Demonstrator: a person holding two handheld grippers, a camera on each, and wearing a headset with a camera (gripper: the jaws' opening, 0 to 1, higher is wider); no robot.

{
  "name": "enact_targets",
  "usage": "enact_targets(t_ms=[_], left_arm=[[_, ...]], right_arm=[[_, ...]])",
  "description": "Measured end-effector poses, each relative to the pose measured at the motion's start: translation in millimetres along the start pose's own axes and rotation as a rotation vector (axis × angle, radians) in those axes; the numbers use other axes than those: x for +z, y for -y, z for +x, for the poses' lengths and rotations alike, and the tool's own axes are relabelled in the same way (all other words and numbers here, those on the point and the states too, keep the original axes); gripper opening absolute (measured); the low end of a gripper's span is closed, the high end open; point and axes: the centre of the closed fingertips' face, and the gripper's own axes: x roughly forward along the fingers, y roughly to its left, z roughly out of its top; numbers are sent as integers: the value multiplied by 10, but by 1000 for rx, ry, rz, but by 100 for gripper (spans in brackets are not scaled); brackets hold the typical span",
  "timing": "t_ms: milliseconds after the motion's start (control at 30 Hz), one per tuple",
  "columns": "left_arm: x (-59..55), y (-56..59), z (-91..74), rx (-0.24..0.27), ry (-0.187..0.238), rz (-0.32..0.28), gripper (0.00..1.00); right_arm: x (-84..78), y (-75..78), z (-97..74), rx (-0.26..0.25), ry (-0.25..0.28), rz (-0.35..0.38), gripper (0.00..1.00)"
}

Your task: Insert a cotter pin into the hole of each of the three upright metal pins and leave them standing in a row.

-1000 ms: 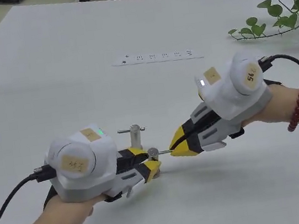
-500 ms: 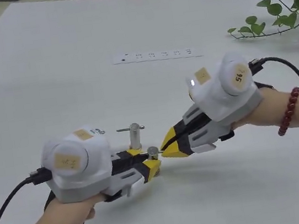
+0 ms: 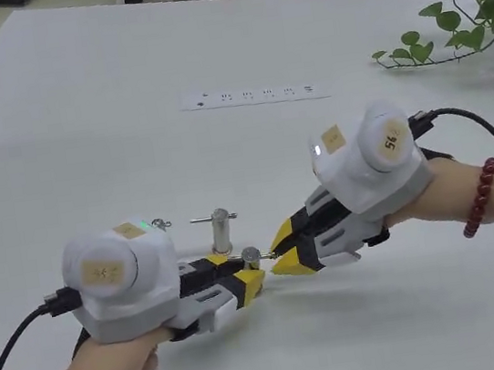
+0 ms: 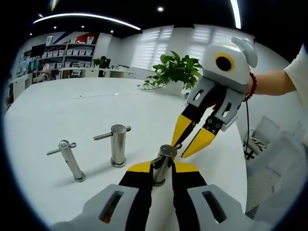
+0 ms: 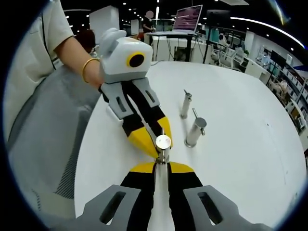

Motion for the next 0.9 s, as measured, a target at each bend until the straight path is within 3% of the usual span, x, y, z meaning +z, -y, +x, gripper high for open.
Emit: enact_targets(t_ms=[267,900], left_arm=[[0,-3,-1,2,3,-18,13],[1,8,11,-5,4,-24,13]], right_arm=[[47,43,-46,-23,31,35,7],[110,27,10,-21,43,7,5]])
